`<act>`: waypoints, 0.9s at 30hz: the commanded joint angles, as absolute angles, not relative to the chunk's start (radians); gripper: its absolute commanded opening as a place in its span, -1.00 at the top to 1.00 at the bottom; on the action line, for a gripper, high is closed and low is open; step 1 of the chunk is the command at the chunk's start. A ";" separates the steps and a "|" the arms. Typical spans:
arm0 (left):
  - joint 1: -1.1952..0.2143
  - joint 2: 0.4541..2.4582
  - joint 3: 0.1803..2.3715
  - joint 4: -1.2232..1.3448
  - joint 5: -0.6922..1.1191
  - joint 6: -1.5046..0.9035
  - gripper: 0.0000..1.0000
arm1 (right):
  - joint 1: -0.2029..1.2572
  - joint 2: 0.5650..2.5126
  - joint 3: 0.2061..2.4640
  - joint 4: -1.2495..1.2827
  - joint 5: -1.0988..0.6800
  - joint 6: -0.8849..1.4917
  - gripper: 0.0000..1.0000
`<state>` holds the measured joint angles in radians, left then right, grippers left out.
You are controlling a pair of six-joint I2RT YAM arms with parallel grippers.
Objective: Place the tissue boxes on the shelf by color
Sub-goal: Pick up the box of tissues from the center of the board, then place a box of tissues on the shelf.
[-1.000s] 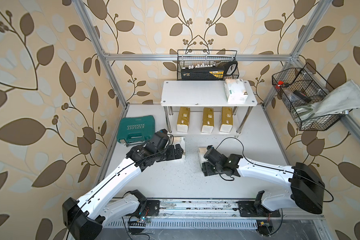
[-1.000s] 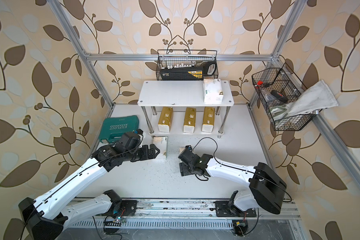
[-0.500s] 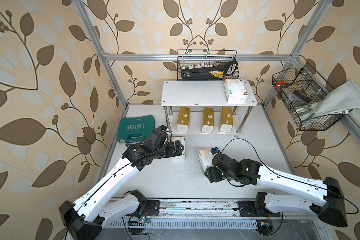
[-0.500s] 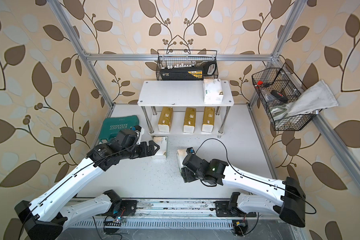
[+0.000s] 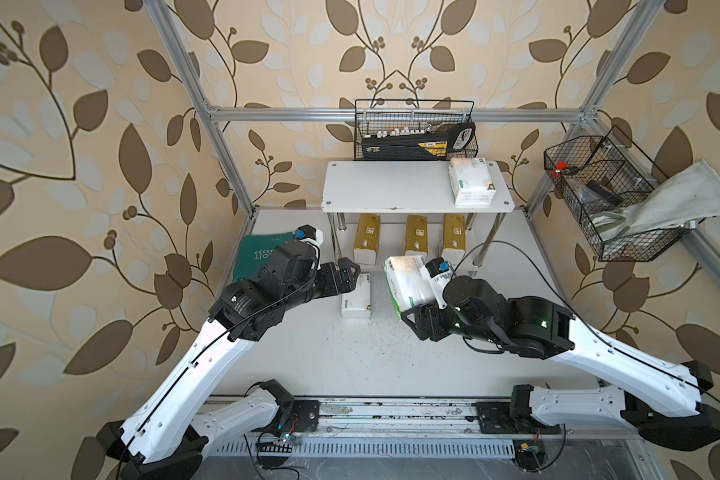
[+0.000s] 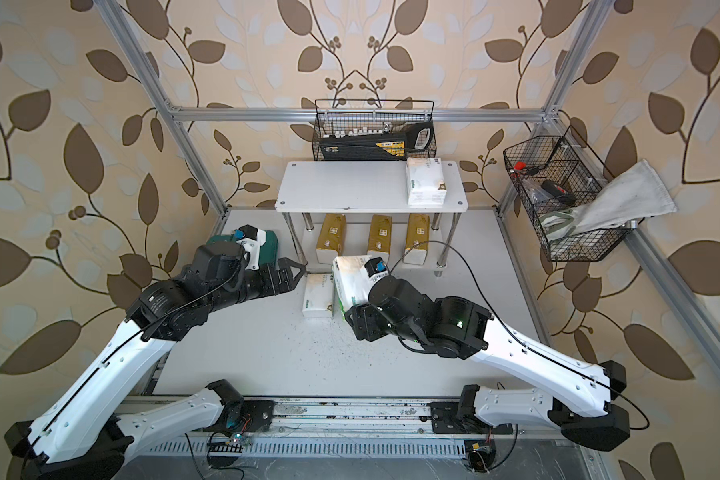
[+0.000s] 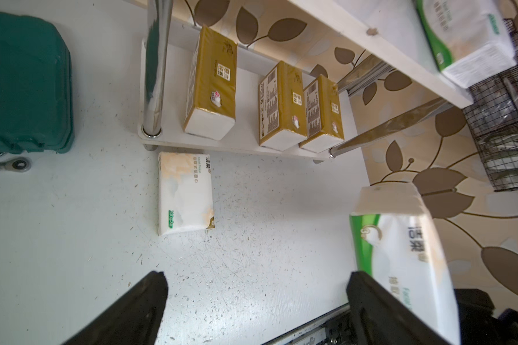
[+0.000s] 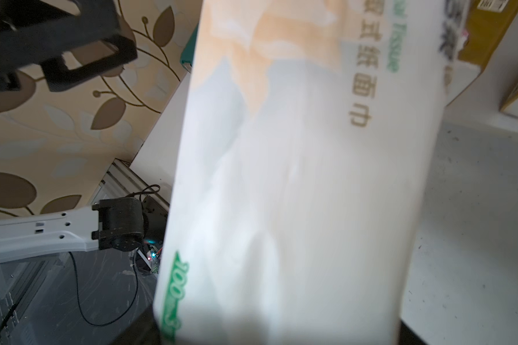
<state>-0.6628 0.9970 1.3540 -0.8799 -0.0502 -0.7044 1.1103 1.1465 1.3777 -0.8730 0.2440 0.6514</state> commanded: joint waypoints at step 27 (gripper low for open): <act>-0.669 1.054 1.444 -0.916 -0.077 -0.650 -0.98 | 0.640 1.778 2.329 -0.945 0.267 0.370 -0.46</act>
